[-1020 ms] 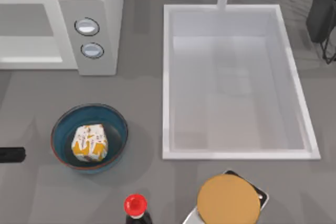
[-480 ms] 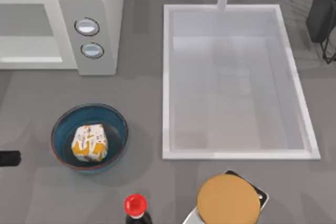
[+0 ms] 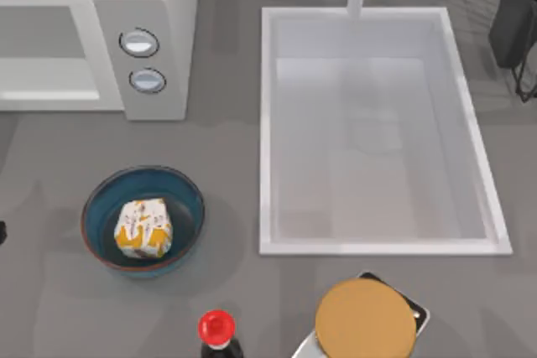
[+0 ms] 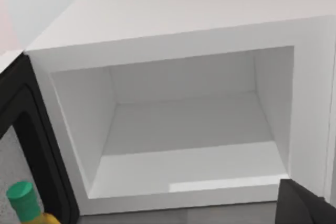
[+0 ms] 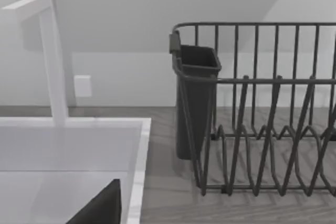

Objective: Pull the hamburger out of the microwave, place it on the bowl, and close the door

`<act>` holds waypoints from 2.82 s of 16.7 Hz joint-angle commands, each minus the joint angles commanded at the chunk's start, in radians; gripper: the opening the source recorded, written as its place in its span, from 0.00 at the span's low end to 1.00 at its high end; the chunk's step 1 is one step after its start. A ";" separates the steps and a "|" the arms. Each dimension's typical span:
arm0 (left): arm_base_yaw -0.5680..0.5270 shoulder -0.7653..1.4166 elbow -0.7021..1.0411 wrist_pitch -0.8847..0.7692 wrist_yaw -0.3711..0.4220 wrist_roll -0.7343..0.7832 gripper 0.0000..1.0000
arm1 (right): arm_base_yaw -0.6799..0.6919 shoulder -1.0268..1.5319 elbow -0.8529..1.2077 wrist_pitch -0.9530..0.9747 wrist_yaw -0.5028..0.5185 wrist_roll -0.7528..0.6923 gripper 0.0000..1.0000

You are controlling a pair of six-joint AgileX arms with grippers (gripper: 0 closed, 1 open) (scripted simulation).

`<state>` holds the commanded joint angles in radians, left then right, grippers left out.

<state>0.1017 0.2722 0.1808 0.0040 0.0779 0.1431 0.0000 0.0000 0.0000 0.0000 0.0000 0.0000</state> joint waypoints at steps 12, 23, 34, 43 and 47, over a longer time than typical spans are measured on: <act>0.737 1.122 0.912 -0.505 0.493 0.601 0.00 | 0.000 0.000 0.000 0.000 0.000 0.000 1.00; 0.950 1.492 1.218 -0.771 0.595 0.783 0.00 | 0.000 0.000 0.000 0.000 0.000 0.000 1.00; 0.952 1.586 1.008 -0.456 0.597 0.787 0.00 | 0.000 0.000 0.000 0.000 0.000 0.000 1.00; 0.940 1.592 0.938 -0.383 0.593 0.778 0.00 | 0.000 0.000 0.000 0.000 0.000 0.000 1.00; 0.872 1.472 0.793 -0.313 0.561 0.706 0.00 | 0.000 0.000 0.000 0.000 0.000 0.000 1.00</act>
<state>0.9736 1.7440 0.9740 -0.3090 0.6391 0.8495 0.0000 0.0000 0.0000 0.0000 0.0000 0.0000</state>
